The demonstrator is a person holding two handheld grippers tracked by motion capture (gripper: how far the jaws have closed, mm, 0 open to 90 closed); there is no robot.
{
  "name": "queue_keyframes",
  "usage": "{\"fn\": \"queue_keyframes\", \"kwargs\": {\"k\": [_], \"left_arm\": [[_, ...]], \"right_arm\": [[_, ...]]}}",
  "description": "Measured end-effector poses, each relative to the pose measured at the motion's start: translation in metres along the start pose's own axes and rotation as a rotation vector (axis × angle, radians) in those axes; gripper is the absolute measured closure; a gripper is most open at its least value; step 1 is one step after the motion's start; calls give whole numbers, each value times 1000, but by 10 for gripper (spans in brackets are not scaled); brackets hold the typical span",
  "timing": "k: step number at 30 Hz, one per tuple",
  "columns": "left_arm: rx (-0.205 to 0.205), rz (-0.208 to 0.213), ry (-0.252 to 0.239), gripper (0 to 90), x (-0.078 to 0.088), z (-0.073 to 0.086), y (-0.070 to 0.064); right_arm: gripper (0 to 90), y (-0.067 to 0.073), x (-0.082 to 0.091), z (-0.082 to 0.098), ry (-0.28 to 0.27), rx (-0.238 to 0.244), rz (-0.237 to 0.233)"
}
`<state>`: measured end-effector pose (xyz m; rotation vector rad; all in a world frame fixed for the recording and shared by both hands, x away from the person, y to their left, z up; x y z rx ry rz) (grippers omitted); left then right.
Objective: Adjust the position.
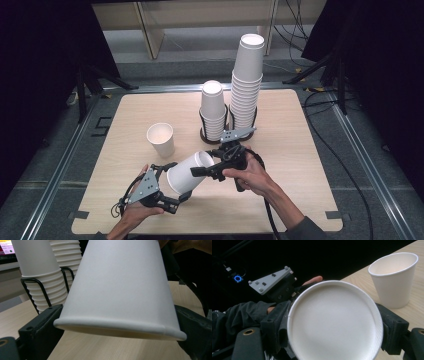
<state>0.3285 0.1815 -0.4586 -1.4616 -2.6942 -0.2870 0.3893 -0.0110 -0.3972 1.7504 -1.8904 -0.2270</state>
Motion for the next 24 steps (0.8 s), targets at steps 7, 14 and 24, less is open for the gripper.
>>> {"fn": "queue_keyframes", "kwargs": {"k": [7, 14, 24], "left_arm": [[-15, -13, 12, 20, -2, 0, -1], [-15, -23, 31, 47, -1, 1, 0], [-53, 3, 53, 117, 4, -2, 2]], "right_arm": [[244, 1, -2, 1, 2, -5, 4], [245, 0, -1, 0, -6, 5, 5], [234, 0, 0, 1, 18, 3, 9]]}}
Point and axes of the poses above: each handheld gripper's, and its own axes: x roughly backward along the jaws, z roughly out of its underside, y roughly to its left, the point moved 4 cm from there along -x, roughly forward along the jaws, and after that the axes turned 2 degrees about -x, right-handed, at the moved point
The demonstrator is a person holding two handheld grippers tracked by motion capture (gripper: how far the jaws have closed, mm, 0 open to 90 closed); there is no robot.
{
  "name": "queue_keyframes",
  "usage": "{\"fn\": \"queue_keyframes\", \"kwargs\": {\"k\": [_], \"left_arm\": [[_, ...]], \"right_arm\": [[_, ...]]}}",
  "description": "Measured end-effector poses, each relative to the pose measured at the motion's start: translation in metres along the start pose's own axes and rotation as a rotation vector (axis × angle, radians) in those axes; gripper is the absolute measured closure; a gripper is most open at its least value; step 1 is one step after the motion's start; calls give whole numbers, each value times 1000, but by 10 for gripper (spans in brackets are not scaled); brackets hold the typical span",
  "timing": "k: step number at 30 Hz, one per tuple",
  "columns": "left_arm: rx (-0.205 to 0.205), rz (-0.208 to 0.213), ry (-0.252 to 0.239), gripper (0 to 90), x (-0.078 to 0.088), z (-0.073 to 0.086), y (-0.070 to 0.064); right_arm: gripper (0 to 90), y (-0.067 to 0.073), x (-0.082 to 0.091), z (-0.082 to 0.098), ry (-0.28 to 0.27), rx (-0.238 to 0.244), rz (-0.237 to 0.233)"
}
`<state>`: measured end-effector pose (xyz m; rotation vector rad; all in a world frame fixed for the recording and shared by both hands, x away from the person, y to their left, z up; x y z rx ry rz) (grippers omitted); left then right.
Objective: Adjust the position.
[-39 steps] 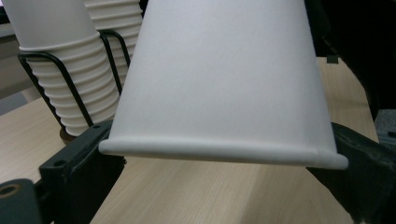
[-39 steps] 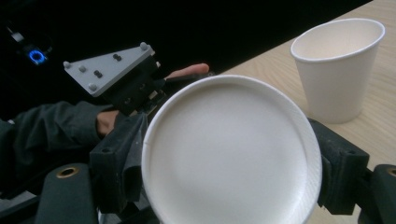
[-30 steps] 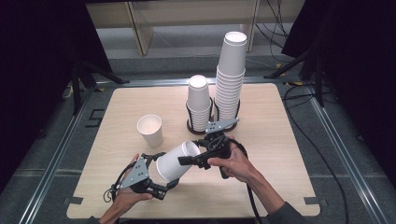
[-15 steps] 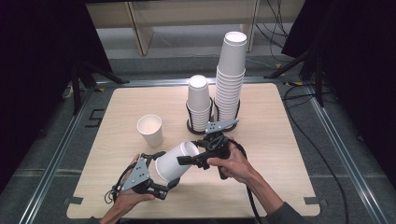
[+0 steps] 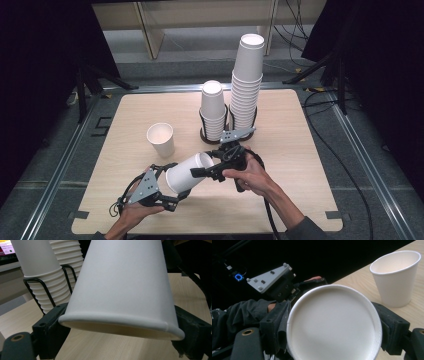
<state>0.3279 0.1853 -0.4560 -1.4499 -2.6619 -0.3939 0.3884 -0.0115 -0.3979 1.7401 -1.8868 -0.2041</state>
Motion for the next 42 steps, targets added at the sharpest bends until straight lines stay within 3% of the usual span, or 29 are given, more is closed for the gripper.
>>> {"fn": "queue_keyframes", "kwargs": {"k": [3, 4, 10, 12, 14, 15, 18, 20, 21, 22, 24, 25, 26, 29, 33, 35, 38, 40, 42], "left_arm": [[-7, 10, 12, 128, 0, 1, 0], [-1, 17, -8, 132, -2, 1, -1], [-7, 21, 32, 143, -1, 1, 0], [-8, 17, 54, 145, -1, 2, 0], [-4, 17, 42, 145, -2, 3, 1], [-7, 11, 66, 146, 0, 3, 2], [-24, 18, 88, 146, 1, 4, 3], [-33, 29, 97, 145, 1, 4, 3], [-41, 32, 101, 145, 1, 4, 2], [-50, 41, 111, 145, 1, 4, 1], [-59, 59, 99, 145, -2, 5, 0], [-65, 59, 113, 145, -2, 5, -2], [-69, 66, 117, 145, -2, 5, -2], [-79, 69, 124, 144, -2, 5, -3], [-64, 78, 96, 137, -3, 5, -3], [-66, 82, 110, 128, -1, 5, -2], [-45, 86, 88, 107, -3, 6, -2], [-40, 85, 99, 93, -2, 6, -2], [-19, 88, 76, 81, -2, 5, -2]], "right_arm": [[229, 0, 0, 1, 16, 0, -11], [229, 0, 0, 2, 27, -14, -11], [222, -2, 2, 4, 56, -19, -9], [209, -4, 2, 5, 66, 11, 3], [183, -6, 2, 7, 89, 27, 25], [181, -6, 2, 7, 100, 39, 27], [174, -6, 3, 10, 154, 81, 77], [174, -5, 4, 10, 174, 123, 82], [173, -3, 4, 11, 191, 114, 82], [173, -5, 3, 11, 198, 151, 80], [173, -4, 2, 12, 209, 159, 71], [176, -3, 1, 14, 219, 131, 54], [179, -3, 1, 14, 226, 141, 52], [187, -3, -1, 16, 230, 144, 34], [222, -4, -1, 17, 227, 139, 19], [232, -5, -1, 16, 217, 129, 6], [238, -4, 0, 16, 209, 121, -6], [242, -3, 0, 16, 215, 113, -16], [245, -5, 0, 15, 197, 131, -16]]}}
Point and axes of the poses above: each handheld gripper's, and its own axes: x roughly backward along the jaws, z roughly out of its underside, y roughly to its left, the point moved 4 cm from there along -x, roughly forward along the jaws, and after that the axes turned 2 degrees about -x, right-handed, at the moved point
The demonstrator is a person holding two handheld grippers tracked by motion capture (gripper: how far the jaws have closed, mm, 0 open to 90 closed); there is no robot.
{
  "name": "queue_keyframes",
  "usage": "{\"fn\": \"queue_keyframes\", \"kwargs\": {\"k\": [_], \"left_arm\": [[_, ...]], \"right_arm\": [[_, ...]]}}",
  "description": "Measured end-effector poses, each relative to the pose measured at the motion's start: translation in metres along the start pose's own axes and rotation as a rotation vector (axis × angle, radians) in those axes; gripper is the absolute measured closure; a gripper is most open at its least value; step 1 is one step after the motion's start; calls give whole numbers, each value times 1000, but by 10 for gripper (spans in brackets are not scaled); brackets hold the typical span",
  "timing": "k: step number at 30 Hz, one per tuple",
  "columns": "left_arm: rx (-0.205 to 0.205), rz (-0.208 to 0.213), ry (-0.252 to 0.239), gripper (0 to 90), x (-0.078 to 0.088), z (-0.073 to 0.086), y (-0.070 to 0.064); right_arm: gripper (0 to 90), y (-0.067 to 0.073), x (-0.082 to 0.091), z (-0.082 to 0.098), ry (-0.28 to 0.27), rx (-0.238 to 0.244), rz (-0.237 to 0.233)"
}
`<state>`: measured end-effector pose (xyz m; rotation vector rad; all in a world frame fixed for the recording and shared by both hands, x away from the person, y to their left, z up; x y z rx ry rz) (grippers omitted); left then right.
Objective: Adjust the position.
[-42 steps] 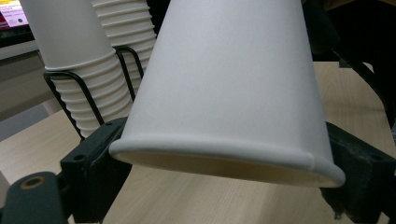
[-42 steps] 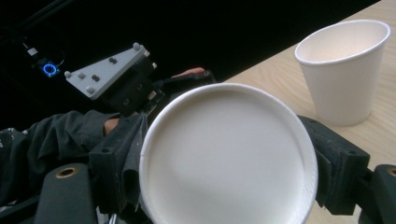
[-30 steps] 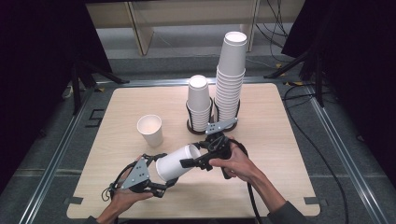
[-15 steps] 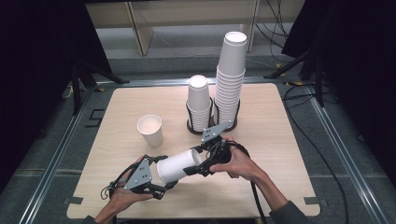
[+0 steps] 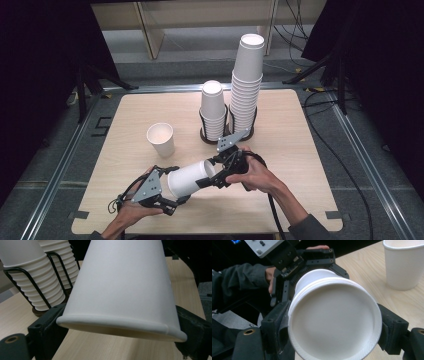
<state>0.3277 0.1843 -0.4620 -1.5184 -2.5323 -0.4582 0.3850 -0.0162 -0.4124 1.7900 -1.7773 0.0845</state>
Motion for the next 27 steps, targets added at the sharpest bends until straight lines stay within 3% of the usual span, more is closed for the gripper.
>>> {"fn": "queue_keyframes", "kwargs": {"k": [4, 6, 11, 22, 27], "left_arm": [[17, 6, -36, 69, 2, -2, 1], [25, 3, -54, 57, 3, -3, 1], [40, 8, -110, 42, 4, -6, 1], [42, 22, -106, 111, 10, -10, 3], [30, 23, -82, 128, 9, -8, 3]], "right_arm": [[251, 2, 3, -1, -24, -37, -18], [253, 2, 3, -3, -41, -12, -20], [255, 4, 6, -6, -70, -28, -45], [248, -3, 9, -1, -95, -75, -105], [240, -4, 8, 1, -66, -69, -90]]}}
Point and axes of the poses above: each handheld gripper's, and its own axes: x roughly backward along the jaws, z roughly out of its underside, y roughly to its left, the point moved 4 cm from there along -x, roughly forward along the jaws, and after that the axes turned 2 degrees about -x, right-handed, at the moved point
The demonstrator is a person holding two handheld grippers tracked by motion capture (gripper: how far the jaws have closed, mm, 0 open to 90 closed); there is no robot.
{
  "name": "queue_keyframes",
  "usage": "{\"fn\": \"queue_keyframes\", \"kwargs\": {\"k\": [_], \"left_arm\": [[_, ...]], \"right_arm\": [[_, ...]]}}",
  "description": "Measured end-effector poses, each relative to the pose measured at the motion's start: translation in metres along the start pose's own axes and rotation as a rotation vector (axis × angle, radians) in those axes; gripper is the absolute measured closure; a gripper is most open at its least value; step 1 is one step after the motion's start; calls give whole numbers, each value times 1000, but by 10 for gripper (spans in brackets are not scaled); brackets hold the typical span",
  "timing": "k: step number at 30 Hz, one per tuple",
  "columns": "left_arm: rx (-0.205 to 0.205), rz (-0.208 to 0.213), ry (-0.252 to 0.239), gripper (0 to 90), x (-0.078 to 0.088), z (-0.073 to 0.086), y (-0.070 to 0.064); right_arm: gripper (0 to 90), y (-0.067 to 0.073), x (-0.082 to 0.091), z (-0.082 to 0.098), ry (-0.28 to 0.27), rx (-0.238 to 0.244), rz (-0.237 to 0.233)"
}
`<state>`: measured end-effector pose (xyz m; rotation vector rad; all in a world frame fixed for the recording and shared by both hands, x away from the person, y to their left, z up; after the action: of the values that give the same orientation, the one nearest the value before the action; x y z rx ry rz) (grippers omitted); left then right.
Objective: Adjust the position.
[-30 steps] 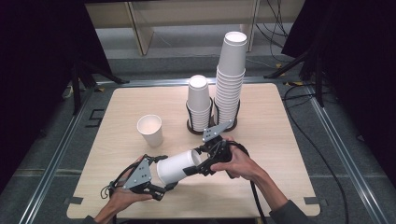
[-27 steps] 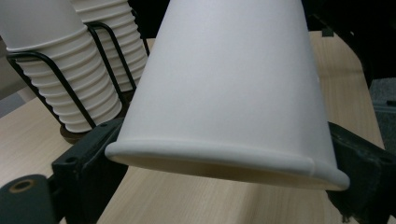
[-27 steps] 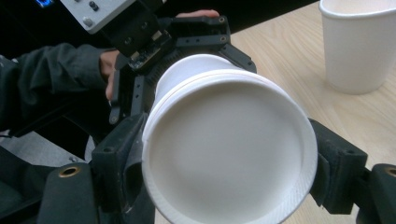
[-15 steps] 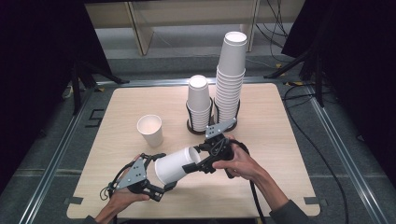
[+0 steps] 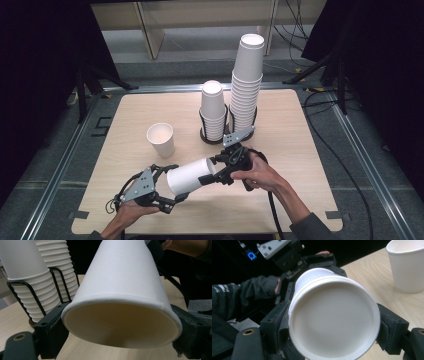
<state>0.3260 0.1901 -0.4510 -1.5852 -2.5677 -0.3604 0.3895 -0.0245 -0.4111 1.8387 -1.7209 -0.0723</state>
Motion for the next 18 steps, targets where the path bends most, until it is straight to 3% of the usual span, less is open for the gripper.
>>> {"fn": "queue_keyframes", "kwargs": {"k": [3, 7, 8, 9, 10, 15, 17, 18], "left_arm": [[-2, -7, 25, 132, -1, 1, 1], [-1, -14, 74, 134, -2, 4, 3], [-13, -13, 93, 134, -1, 4, 3], [-11, -6, 76, 134, -4, 4, 3], [-11, -7, 104, 135, -3, 5, 2], [-5, 10, 114, 135, -7, 7, -1], [-11, 20, 139, 134, -7, 7, -2], [-14, 25, 149, 134, -7, 7, -2]], "right_arm": [[222, 0, -1, 1, 42, 40, 52], [199, 4, -1, 3, 134, 109, 162], [197, 4, -2, 2, 149, 151, 184], [188, 4, -3, 1, 167, 186, 215], [184, 6, -4, 1, 183, 205, 229], [182, 13, -7, -1, 258, 296, 292], [174, 17, -8, 1, 310, 292, 314], [174, 16, -10, 0, 322, 342, 308]]}}
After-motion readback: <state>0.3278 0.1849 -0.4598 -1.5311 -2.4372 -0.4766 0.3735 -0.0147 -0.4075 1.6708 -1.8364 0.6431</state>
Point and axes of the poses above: each handheld gripper's, and its own axes: x roughly backward along the jaws, z roughly out of its underside, y roughly to its left, the point moved 4 cm from there along -x, roughly forward along the jaws, and after that the axes turned 2 degrees about -x, right-handed, at the moved point
